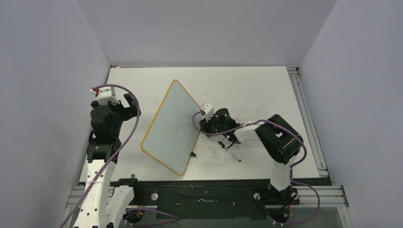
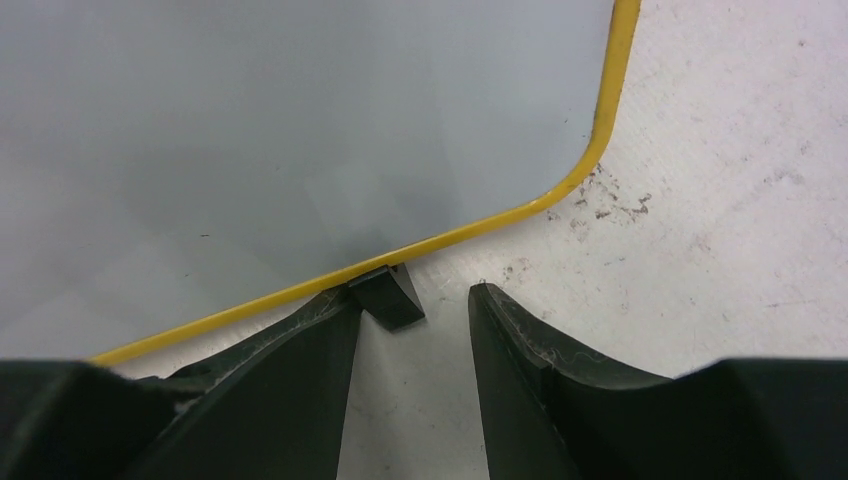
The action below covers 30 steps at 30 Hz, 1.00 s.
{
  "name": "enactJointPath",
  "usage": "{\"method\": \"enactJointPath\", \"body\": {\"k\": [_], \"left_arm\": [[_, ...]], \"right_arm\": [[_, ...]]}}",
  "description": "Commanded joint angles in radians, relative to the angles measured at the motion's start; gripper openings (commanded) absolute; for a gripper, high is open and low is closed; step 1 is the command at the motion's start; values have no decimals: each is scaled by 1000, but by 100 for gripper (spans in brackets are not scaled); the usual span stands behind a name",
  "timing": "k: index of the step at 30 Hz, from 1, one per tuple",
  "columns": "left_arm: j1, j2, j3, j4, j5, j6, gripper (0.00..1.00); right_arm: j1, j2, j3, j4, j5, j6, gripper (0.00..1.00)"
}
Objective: Write a sentence on the whiteboard
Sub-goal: Adjust the whiteboard stand at the center of the board.
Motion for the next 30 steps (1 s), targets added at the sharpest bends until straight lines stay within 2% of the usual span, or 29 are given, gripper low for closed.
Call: {"method": "enactJointPath", "body": {"k": [1, 5, 20, 30], "left_arm": [[4, -4, 6, 25, 14, 1, 96], [5, 0, 6, 25, 19, 1, 96], [6, -2, 6, 23, 17, -1, 96], [7, -16, 9, 15, -6, -2, 96]], "right_arm": [[25, 49, 21, 23, -5, -40, 45], [34, 57, 13, 47, -6, -46, 42], [39, 24, -36, 35, 38, 17, 17], [41, -72, -126, 58, 117, 58, 9]]}}
